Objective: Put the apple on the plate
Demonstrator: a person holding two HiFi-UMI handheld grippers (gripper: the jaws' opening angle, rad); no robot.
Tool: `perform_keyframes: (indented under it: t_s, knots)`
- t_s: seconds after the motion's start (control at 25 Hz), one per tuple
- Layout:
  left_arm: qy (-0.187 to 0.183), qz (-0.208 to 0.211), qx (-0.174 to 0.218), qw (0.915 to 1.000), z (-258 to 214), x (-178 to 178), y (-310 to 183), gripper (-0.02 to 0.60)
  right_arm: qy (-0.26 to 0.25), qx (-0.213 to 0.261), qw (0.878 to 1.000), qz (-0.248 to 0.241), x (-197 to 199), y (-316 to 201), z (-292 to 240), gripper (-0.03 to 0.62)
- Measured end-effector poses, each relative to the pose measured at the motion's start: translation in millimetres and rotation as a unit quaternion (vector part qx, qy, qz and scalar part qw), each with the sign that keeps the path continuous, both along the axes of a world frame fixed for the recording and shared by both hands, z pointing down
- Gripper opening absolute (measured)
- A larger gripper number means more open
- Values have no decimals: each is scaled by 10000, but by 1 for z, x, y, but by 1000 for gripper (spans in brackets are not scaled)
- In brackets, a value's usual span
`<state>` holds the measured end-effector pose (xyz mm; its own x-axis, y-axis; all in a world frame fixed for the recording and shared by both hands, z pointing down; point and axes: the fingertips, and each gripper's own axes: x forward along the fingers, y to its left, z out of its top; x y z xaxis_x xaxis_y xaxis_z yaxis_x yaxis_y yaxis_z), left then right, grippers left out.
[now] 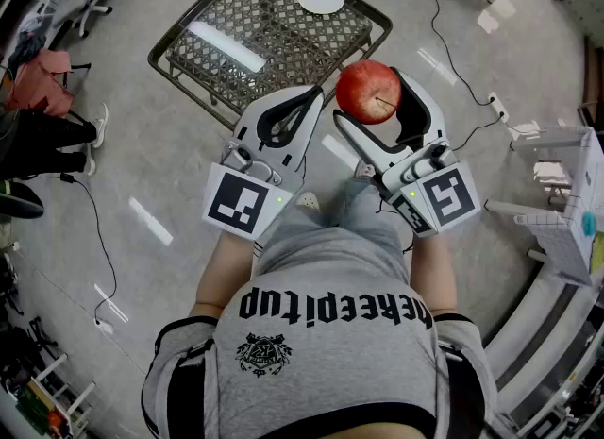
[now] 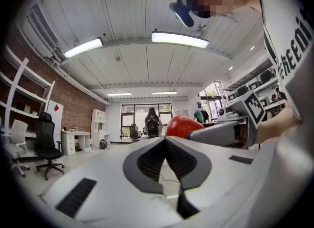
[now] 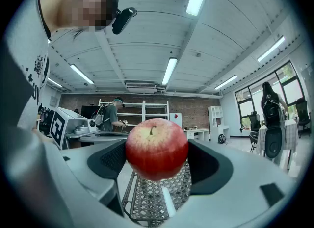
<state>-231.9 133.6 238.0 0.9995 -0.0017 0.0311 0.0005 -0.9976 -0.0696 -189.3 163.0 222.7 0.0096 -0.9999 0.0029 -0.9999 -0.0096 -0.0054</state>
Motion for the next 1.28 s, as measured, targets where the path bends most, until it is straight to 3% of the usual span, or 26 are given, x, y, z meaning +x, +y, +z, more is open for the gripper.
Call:
perform_keyframes:
  t_s: [0.6,1.28]
  knots:
    - [-35,-302,-42,9995,-3,71,-10,18,-6,-88,9992,-387,66,-15,2,377]
    - [-186,-1175,-33,9929,-2,139,-11,18,-205,-79,9931,-1152,139,-26,5,388]
